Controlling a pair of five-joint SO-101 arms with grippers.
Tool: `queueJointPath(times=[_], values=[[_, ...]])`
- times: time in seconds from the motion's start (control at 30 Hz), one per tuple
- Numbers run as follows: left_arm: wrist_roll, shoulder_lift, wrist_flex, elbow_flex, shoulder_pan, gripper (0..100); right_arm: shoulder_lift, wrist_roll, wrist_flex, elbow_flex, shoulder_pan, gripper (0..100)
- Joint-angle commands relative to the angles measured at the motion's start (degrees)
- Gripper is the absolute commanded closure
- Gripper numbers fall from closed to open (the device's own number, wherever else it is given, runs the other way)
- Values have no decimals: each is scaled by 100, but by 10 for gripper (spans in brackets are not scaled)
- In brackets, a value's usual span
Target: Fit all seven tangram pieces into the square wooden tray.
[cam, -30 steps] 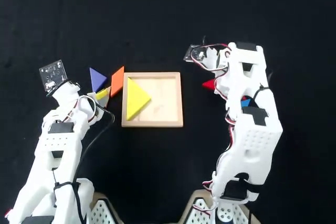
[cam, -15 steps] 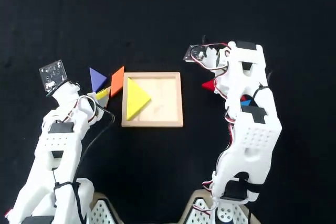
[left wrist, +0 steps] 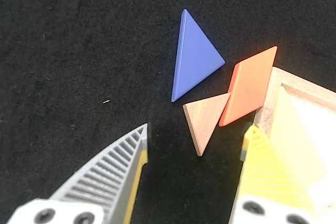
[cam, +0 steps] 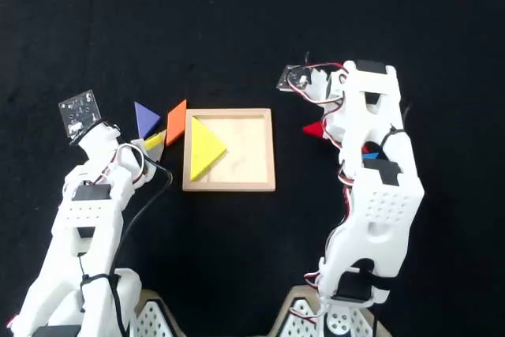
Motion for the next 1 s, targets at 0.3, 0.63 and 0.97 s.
queueJointPath(times=[0.3, 0.63, 0.97], values=[[-26, 0, -105, -57, -66, 712, 22, 281, 79, -119, 132, 788], [-35, 0, -105, -57, -48, 712, -22, 202, 246, -374, 105, 873], [-18, 0, -105, -57, -31, 712, -22, -141, 2295, -2343, -53, 873]])
